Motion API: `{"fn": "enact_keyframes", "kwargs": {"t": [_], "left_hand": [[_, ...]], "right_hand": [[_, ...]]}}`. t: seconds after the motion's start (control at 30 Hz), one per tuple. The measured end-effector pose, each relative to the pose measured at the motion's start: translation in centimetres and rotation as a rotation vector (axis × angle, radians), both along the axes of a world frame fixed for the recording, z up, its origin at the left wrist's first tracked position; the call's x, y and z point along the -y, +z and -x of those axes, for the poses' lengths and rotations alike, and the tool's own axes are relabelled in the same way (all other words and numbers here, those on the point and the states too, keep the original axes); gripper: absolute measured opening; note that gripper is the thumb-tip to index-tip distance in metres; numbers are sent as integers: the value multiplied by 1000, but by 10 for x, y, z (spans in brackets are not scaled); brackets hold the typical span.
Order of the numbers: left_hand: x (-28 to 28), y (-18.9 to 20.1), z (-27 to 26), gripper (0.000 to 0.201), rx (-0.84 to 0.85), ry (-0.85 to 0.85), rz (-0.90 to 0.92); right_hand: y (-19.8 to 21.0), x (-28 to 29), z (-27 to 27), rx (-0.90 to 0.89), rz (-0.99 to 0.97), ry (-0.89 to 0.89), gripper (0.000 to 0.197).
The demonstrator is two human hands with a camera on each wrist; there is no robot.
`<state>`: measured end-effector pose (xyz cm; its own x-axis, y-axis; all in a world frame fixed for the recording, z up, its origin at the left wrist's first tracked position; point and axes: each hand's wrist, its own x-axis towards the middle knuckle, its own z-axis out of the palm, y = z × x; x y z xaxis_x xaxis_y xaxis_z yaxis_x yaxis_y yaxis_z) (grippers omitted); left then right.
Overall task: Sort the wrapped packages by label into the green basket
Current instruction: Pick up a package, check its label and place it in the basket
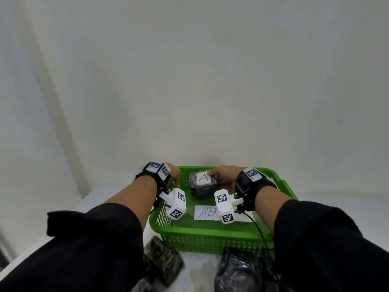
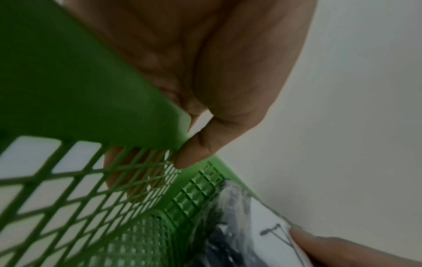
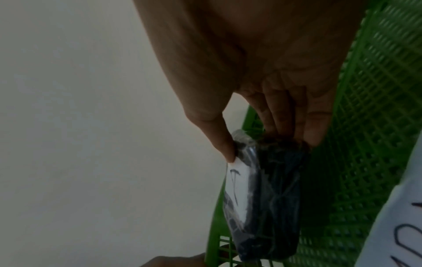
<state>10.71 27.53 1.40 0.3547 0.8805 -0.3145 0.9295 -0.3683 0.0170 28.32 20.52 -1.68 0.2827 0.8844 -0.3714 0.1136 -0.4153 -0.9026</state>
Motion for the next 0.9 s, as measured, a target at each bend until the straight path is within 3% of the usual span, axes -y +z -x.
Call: {"fn": "enact_keyframes", "kwargs": {"t": [0.17,0.43,0.6,0.73,0.9], "left_hand": [[-17,-6,2,40,-154,-107,-58],[-17,-5,-4,41,-190,-126,-83],[-17,-4,-3,15,-225,-124,-79],[-18,-6,-2,42,-225,-118,-97],[-23,-8,-1,34,-227,-125,-71]], "right_hand": [[-7,-10,10,71,15,-46,26],[-18,-7,19,145,30,-75,36],[-17,-10,27,133,0,-57,31],[-17,-11,28,135,14,-53,32],[-10,-5,31,120,35,-28,30]]}}
